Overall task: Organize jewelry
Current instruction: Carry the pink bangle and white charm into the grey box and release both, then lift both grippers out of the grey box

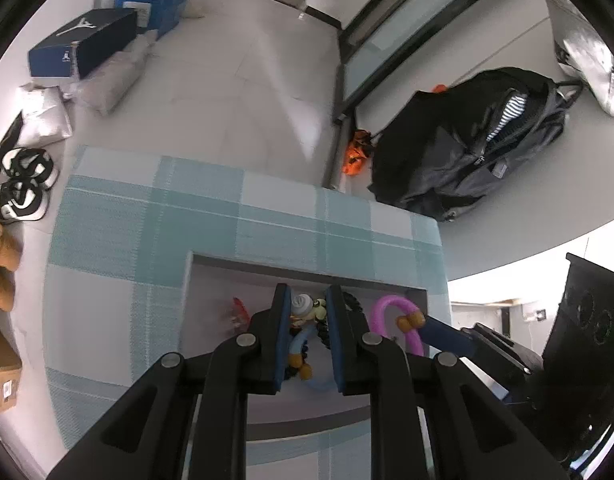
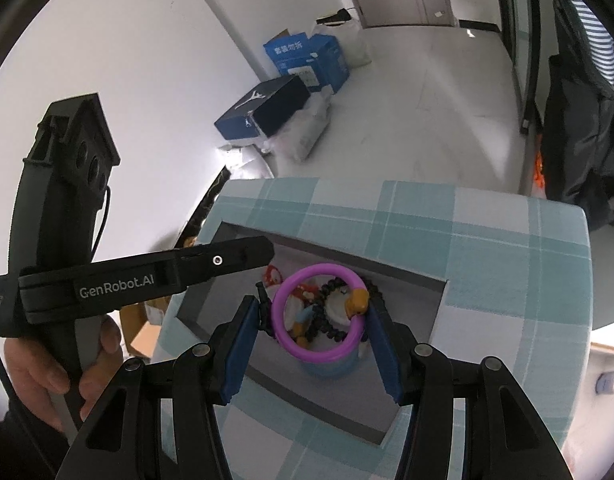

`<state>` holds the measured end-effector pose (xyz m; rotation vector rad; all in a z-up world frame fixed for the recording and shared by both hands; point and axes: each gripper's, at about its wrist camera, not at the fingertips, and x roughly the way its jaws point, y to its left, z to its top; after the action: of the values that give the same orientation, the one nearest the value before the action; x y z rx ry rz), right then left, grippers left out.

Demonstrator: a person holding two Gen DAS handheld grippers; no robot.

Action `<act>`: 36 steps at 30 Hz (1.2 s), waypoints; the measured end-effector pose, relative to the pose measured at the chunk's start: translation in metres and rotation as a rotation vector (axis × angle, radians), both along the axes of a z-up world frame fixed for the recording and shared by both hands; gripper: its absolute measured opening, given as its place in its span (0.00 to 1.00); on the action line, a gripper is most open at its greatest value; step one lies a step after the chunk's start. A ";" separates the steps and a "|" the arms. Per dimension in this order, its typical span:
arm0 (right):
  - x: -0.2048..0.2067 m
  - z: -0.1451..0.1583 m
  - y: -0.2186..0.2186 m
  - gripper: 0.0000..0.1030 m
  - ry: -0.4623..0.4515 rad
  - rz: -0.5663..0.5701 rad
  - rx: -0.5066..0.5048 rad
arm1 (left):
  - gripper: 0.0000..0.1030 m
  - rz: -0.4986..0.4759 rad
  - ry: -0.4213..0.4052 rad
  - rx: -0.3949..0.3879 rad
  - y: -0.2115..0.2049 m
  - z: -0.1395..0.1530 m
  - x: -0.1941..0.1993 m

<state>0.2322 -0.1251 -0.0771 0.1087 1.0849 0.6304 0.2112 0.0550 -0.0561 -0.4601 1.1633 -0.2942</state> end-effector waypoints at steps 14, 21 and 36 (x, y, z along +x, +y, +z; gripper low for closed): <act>-0.008 0.014 -0.013 0.74 -0.078 -0.011 -0.036 | 0.56 0.013 -0.033 0.033 0.003 0.014 -0.012; -0.017 0.028 -0.028 0.81 -0.130 -0.058 -0.009 | 0.56 0.067 -0.123 0.182 0.004 0.032 -0.032; -0.079 0.065 -0.034 0.95 -0.258 -0.073 0.031 | 0.63 0.111 -0.267 0.419 -0.019 0.052 -0.104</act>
<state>0.1532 -0.1592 -0.0125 0.0900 0.8186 0.5782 0.1067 0.0360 -0.0041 -0.1103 0.9021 -0.0093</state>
